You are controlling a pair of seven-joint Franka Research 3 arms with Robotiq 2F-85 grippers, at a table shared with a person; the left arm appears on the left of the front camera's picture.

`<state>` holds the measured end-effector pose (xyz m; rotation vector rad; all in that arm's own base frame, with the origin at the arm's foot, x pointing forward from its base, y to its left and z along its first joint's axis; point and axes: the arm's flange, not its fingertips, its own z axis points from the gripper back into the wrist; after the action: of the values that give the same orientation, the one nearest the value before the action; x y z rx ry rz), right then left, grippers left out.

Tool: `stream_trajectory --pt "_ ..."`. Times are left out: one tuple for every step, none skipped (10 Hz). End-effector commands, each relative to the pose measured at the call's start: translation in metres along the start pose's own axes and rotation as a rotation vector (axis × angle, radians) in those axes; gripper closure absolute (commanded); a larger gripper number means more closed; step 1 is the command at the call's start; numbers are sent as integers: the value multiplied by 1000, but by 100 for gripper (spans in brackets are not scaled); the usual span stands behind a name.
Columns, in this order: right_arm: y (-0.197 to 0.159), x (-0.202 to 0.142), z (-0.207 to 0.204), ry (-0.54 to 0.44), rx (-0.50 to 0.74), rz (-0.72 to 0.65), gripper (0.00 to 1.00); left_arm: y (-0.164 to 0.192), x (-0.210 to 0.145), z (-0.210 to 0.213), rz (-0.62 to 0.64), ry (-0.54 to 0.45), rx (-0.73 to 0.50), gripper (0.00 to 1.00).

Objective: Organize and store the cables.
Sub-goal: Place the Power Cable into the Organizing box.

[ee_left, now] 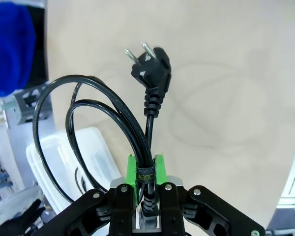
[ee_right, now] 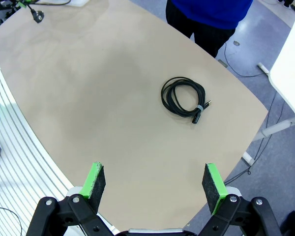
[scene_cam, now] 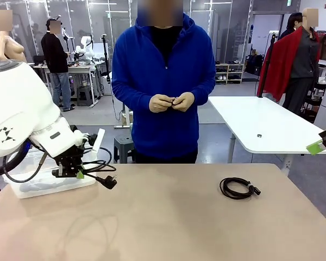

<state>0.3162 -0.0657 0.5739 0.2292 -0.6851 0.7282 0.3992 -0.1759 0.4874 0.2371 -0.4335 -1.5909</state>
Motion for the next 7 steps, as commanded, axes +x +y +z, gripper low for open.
stream_trajectory --pt "-1 -2 0 -4 4 3 0 22 -24 14 122 5 112 83" --pt "-1 -2 0 -4 4 3 0 32 -38 22 177 -3 135 83" --pt "-1 -2 0 -4 4 3 0 43 -51 27 199 17 167 83" --pt "-1 -2 0 -4 4 3 0 55 -64 32 260 38 202 83" --pt "-1 -2 0 -4 4 3 0 66 -80 35 314 42 233 83" --pt "-1 -2 0 -4 4 3 0 79 -94 31 371 44 236 83" --pt "-1 -2 0 -4 4 3 0 88 -107 24 422 66 248 83"
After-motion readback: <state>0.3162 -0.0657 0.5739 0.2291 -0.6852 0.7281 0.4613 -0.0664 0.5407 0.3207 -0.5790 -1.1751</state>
